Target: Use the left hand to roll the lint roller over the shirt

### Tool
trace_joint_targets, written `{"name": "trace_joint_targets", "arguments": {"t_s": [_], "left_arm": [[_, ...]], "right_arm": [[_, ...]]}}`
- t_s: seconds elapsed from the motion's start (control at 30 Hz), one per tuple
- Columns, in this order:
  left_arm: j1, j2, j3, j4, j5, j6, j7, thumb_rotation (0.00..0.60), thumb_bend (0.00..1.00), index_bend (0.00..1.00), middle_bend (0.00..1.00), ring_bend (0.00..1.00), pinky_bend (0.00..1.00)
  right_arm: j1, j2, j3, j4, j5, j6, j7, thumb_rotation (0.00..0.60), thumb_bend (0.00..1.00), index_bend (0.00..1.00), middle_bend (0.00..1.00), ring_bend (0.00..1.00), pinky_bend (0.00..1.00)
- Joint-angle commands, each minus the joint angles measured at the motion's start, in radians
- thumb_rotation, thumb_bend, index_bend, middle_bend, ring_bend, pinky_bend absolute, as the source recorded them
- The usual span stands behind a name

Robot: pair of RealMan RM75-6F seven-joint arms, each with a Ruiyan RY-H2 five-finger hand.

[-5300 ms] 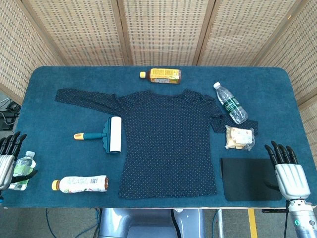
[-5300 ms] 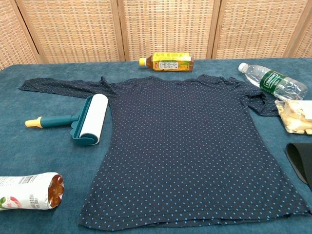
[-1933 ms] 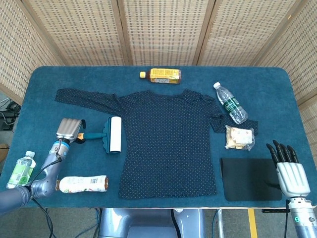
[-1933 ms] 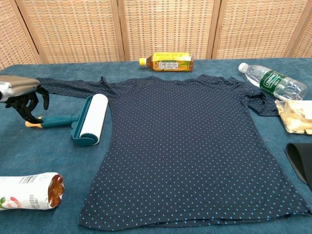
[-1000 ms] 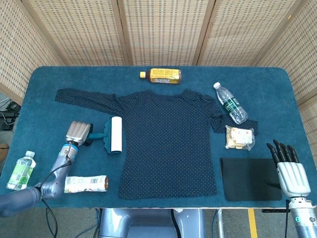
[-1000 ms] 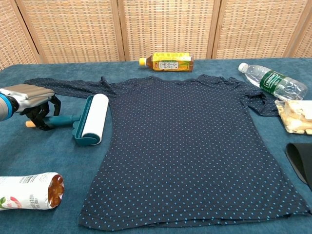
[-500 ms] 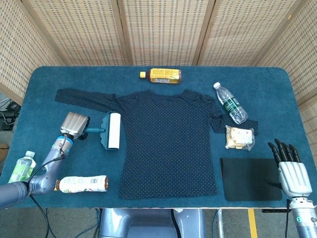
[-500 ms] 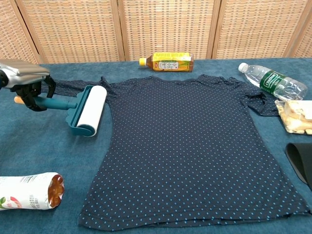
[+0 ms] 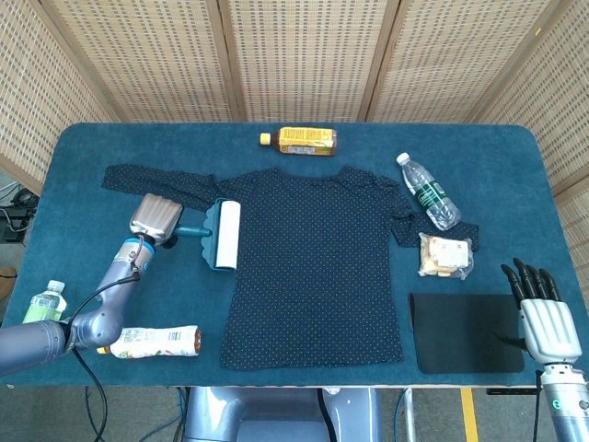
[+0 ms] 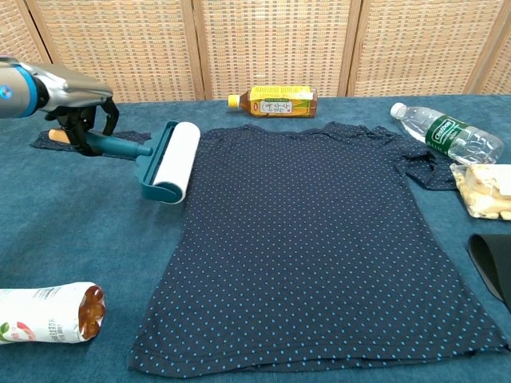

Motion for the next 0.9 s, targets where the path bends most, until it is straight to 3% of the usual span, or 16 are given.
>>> {"name": "trace_joint_targets", "arguments": {"t_s": [0.03,0.37,0.67,0.9], "left_arm": [[-0.051,-0.015,0.005,-0.015,-0.058,0.009,0.052,0.600,0.85,0.89,0.76,0.66,0.72],[-0.179,-0.077,0.029,-0.021,-0.217,0.047,0.184,0.600,0.85,0.89,0.76,0.66,0.72],[-0.247,-0.168,0.063,0.022,-0.283,0.056,0.240,0.600,0.85,0.89,0.76,0.66,0.72],[-0.299,-0.218,0.057,0.036,-0.328,0.071,0.279,0.600,0.85,0.89,0.76,0.66,0.72]], "right_arm": [[0.002,-0.005,-0.002,0.007,0.000,-0.007,0.005,0.600,0.06,0.00,0.00,0.00,0.00],[0.005,0.000,0.002,0.020,0.010,-0.021,0.051,0.600,0.06,0.00,0.00,0.00,0.00],[0.008,0.003,0.005,0.030,0.020,-0.035,0.087,0.600,0.06,0.00,0.00,0.00,0.00],[0.009,0.005,0.006,0.030,0.017,-0.035,0.106,0.600,0.06,0.00,0.00,0.00,0.00]]}}
